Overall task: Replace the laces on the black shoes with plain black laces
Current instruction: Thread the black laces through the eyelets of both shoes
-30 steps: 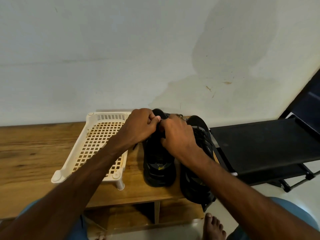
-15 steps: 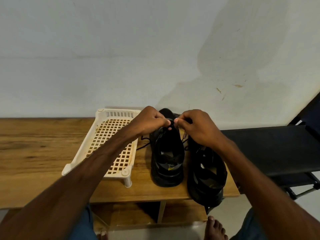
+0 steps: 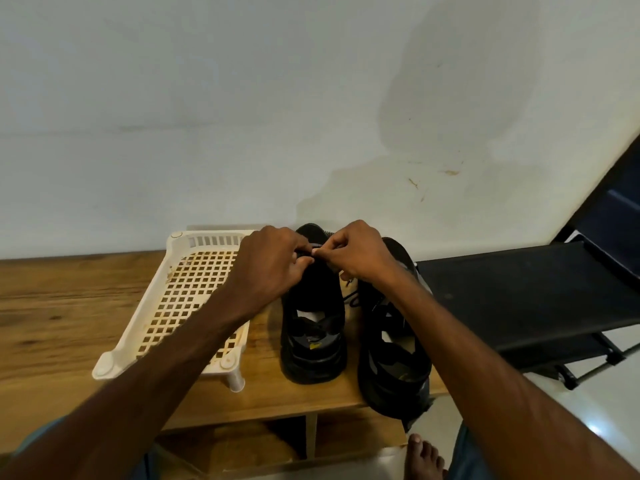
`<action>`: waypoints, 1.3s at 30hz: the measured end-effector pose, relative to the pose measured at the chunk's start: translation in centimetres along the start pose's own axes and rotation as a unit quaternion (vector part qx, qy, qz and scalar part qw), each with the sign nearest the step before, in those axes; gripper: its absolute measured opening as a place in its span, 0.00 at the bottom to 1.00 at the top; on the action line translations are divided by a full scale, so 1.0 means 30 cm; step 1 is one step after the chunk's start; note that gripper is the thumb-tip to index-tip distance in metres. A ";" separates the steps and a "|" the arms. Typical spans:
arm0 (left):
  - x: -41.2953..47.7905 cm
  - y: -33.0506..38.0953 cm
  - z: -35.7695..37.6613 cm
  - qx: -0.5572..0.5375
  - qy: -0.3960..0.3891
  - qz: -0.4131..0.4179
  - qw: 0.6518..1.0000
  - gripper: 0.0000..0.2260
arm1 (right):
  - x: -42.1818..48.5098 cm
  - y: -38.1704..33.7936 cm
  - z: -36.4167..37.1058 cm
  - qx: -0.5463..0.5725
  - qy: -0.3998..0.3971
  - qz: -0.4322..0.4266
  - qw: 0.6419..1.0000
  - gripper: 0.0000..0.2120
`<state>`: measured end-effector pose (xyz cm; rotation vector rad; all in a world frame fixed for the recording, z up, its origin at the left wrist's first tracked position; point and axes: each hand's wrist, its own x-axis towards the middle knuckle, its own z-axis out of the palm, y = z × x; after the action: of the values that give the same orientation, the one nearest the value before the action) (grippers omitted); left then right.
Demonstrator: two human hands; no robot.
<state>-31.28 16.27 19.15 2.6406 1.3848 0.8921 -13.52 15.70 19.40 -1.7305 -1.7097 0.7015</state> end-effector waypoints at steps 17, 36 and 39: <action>0.024 -0.076 0.019 -0.362 -0.184 -0.285 0.868 0.14 | -0.109 -0.027 0.029 -0.037 0.054 -0.092 0.994 0.07; 0.013 -0.049 0.030 -0.260 -0.118 -0.267 0.920 0.09 | -0.116 -0.026 -0.225 0.547 0.041 -0.011 0.836 0.20; 0.013 -0.049 0.033 -0.261 -0.126 -0.264 0.920 0.10 | -0.113 -0.019 -0.241 0.613 0.031 -0.002 0.790 0.20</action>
<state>-31.72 17.68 18.10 1.7858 1.4296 0.6908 -8.74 11.95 24.59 -0.7651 -0.7680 1.3188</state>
